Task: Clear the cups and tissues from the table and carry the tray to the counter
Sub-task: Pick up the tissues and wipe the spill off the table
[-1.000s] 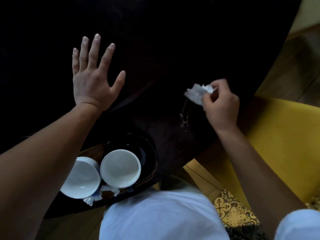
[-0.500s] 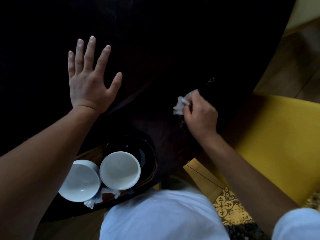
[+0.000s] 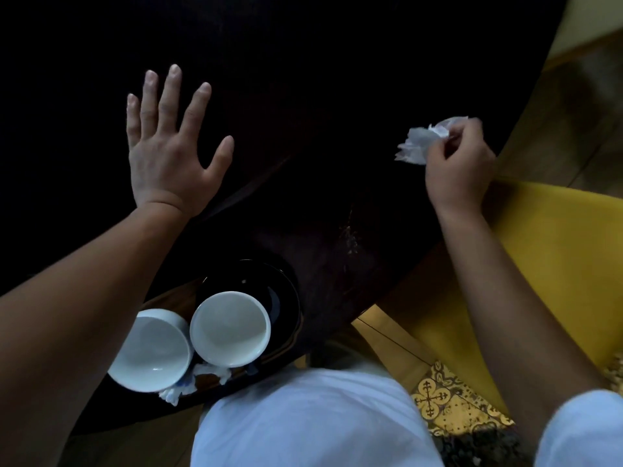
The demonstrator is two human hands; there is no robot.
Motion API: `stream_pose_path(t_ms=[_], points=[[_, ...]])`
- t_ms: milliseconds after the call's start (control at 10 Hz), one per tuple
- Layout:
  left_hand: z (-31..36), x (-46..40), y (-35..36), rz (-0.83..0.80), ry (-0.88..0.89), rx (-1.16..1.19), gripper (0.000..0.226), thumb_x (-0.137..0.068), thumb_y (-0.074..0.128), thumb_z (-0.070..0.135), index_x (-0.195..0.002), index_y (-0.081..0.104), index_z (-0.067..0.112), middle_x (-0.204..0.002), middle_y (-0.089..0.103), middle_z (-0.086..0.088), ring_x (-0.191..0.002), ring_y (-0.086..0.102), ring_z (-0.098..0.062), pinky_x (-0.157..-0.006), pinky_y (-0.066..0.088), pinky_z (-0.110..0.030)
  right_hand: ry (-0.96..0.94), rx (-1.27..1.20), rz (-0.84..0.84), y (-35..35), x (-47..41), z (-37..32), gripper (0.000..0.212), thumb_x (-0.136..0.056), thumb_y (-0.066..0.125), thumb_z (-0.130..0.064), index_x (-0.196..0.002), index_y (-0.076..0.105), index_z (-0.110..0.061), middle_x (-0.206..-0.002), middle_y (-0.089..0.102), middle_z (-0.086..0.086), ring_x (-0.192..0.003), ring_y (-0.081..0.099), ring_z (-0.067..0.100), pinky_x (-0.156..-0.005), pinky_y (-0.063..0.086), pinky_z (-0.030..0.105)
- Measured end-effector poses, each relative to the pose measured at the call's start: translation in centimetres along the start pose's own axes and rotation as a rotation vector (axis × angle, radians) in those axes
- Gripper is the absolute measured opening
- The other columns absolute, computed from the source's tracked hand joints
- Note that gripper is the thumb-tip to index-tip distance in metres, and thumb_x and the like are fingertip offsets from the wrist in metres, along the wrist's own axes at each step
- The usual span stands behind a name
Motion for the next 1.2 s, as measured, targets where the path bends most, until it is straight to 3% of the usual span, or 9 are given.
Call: stream_pose_path(t_ms=[100, 300, 500, 600, 700, 800, 900, 1100, 1200], points=[[0.0, -0.1, 0.0, 0.003, -0.006, 0.000, 0.068, -0.102, 0.041, 0.058, -0.161, 0.027, 0.026, -0.172, 0.010, -0.006, -0.158, 0.003, -0.031, -0.127, 0.000, -0.050, 0.037, 0.040, -0.089, 1.6, -1.0, 0.9, 0.015, -0.092, 0.054, -0.015, -0.100, 0.060, -0.003, -0.090, 0.060, 0.005, -0.080, 0.052, 0.014, -0.062, 0.033, 0.008], [0.0, 0.0, 0.0, 0.005, -0.001, -0.009, 0.068, -0.102, 0.041, 0.058, -0.161, 0.028, 0.026, -0.172, 0.011, -0.006, -0.158, 0.004, -0.032, -0.127, 0.000, -0.049, -0.083, 0.108, -0.218, 4.3, 4.3, -2.4, 0.006, -0.092, 0.059, -0.018, -0.097, 0.059, -0.013, -0.086, 0.054, -0.008, -0.077, 0.052, 0.008, -0.064, 0.037, 0.022], [-0.1, 0.0, 0.0, -0.002, -0.002, -0.014, 0.069, -0.102, 0.040, 0.058, -0.161, 0.027, 0.026, -0.172, 0.010, -0.006, -0.158, 0.003, -0.032, -0.127, 0.001, -0.050, -0.225, 0.111, -0.478, 6.7, 13.4, -5.1, 0.007, -0.090, 0.061, -0.018, -0.092, 0.054, -0.016, -0.082, 0.049, -0.009, -0.065, 0.046, 0.009, -0.059, 0.031, 0.024], [-0.1, 0.0, 0.1, -0.005, -0.005, -0.018, 0.069, -0.101, 0.040, 0.059, -0.161, 0.027, 0.027, -0.172, 0.009, -0.006, -0.158, 0.003, -0.032, -0.127, 0.001, -0.051, -0.208, 0.009, -0.457, 5.5, 13.2, -5.4, 0.007, -0.091, 0.062, -0.019, -0.089, 0.055, -0.017, -0.079, 0.055, -0.007, -0.064, 0.052, 0.008, -0.056, 0.041, 0.025], [-0.2, -0.1, 0.1, -0.006, -0.006, -0.022, 0.069, -0.101, 0.039, 0.059, -0.161, 0.026, 0.027, -0.172, 0.009, -0.006, -0.158, 0.003, -0.032, -0.127, 0.001, -0.050, -0.135, -0.072, -0.227, 3.1, 8.3, -5.0, 0.011, -0.090, 0.063, -0.019, -0.096, 0.061, -0.010, -0.088, 0.065, 0.002, -0.080, 0.063, 0.015, -0.068, 0.053, 0.029], [-0.1, -0.1, 0.1, -0.001, -0.002, -0.015, 0.069, -0.101, 0.040, 0.058, -0.161, 0.027, 0.026, -0.172, 0.010, -0.006, -0.158, 0.004, -0.032, -0.127, 0.001, -0.050, -0.056, -0.111, -0.018, 1.6, 2.5, -3.8, 0.015, -0.086, 0.059, -0.017, -0.093, 0.063, -0.005, -0.085, 0.065, 0.005, -0.080, 0.062, 0.016, -0.072, 0.046, 0.021], [0.0, -0.1, 0.0, 0.006, 0.000, -0.012, 0.069, -0.101, 0.040, 0.058, -0.161, 0.028, 0.026, -0.172, 0.011, -0.007, -0.158, 0.004, -0.032, -0.127, 0.001, -0.050, 0.020, -0.120, -0.022, 2.2, -1.4, -2.2, 0.017, -0.087, 0.055, -0.018, -0.094, 0.063, -0.004, -0.085, 0.060, 0.001, -0.080, 0.057, 0.012, -0.068, 0.039, 0.008], [-0.1, -0.1, 0.1, 0.003, -0.001, -0.021, 0.069, -0.102, 0.040, 0.059, -0.161, 0.027, 0.026, -0.172, 0.011, -0.007, -0.158, 0.004, -0.032, -0.127, 0.001, -0.050, 0.017, 0.064, -0.139, 4.3, -0.2, -2.2, 0.017, -0.091, 0.057, -0.023, -0.103, 0.063, -0.012, -0.092, 0.062, -0.002, -0.084, 0.057, 0.012, -0.070, 0.046, 0.028], [-0.1, -0.1, 0.2, -0.004, -0.001, -0.019, 0.069, -0.102, 0.039, 0.059, -0.161, 0.026, 0.027, -0.172, 0.010, -0.007, -0.158, 0.003, -0.031, -0.127, 0.001, -0.050, -0.054, 0.131, -0.222, 5.0, 4.2, -3.4, 0.014, -0.091, 0.058, -0.024, -0.100, 0.060, -0.014, -0.086, 0.055, -0.006, -0.077, 0.051, 0.011, -0.063, 0.039, 0.026]])
Point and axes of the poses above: each hand's wrist, its own x-axis away from the middle knuckle, its own y-axis out of the palm, z = x × y, the point moved 9 cm from there along -x, towards the middle knuckle
